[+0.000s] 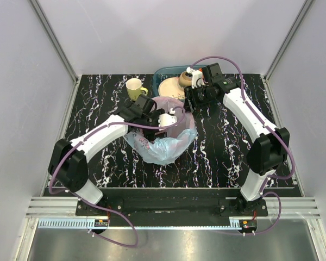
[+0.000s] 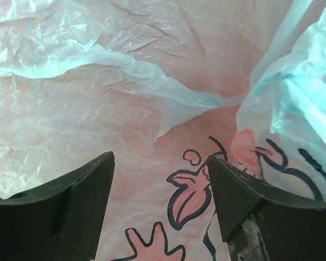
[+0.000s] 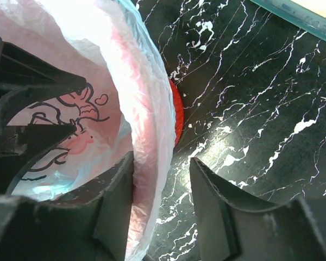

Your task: Put the trash bags into the trash bin

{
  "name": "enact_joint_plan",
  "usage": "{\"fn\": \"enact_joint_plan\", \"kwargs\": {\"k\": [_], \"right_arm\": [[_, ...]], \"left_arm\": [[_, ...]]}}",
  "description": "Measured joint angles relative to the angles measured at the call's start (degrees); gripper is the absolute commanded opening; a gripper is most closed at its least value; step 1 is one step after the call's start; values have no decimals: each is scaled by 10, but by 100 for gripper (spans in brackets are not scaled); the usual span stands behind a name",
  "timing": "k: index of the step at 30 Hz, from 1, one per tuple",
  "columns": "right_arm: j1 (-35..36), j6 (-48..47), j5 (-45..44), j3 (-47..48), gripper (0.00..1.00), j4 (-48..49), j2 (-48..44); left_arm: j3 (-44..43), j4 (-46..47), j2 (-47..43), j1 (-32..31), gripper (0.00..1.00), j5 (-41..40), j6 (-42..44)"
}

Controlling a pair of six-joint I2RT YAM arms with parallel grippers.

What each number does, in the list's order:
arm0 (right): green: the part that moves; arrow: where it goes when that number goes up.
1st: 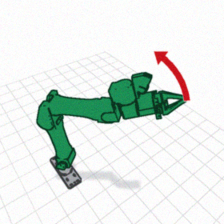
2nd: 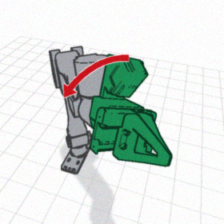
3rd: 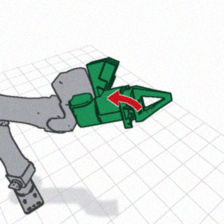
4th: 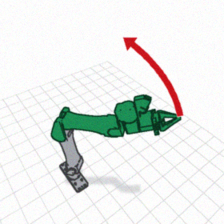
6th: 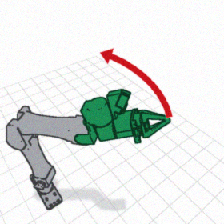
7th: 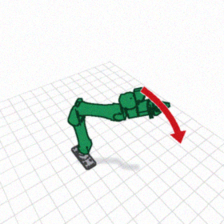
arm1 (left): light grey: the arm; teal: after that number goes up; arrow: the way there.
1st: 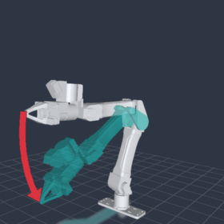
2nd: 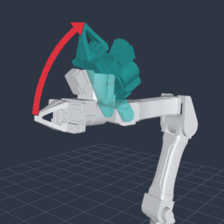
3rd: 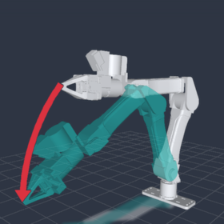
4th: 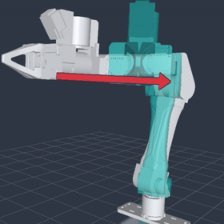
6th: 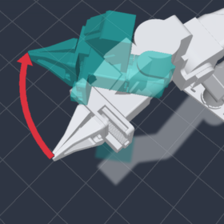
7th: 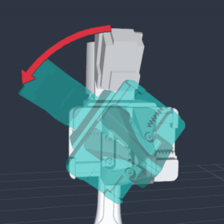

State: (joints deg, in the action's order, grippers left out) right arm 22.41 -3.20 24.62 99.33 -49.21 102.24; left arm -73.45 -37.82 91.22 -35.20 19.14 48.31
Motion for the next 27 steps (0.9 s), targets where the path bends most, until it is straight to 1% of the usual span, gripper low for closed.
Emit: {"fn": "enact_joint_plan", "kwargs": {"k": [1,3,4,5,9,11,13,14,15,17,18,19,22,27], "right_arm": [[0,-1,0,0,62,0,0],[0,-5,0,0,69,0,0],[0,-9,0,0,76,0,0],[0,-12,-1,1,78,0,0],[0,-38,-11,30,80,-6,0],[0,-53,-12,61,78,-5,2],[0,-66,-11,108,76,-9,11],[0,-71,-10,134,76,-8,18],[0,-76,-9,157,75,-7,25],[0,-82,0,189,75,-6,39],[1,-85,4,202,75,-6,47],[2,-88,9,212,75,-7,56],[7,-98,22,239,74,-9,89],[19,-100,52,290,74,-27,151]], "left_arm": [[11,10,-8,1,76,7,-7],[28,29,-26,3,78,30,-35],[28,38,-37,3,79,43,-51],[28,48,-46,3,81,51,-62],[21,94,-111,8,82,88,-139],[12,115,-149,20,79,110,-176],[5,123,-182,39,69,131,-196],[4,123,-201,50,66,142,-201],[4,111,-222,61,60,157,-196],[5,70,-256,71,55,187,-185],[8,50,-270,71,49,204,-179],[17,24,-290,69,45,222,-167],[57,-64,-344,63,40,259,-125],[118,-213,-401,60,38,283,-44]]}}
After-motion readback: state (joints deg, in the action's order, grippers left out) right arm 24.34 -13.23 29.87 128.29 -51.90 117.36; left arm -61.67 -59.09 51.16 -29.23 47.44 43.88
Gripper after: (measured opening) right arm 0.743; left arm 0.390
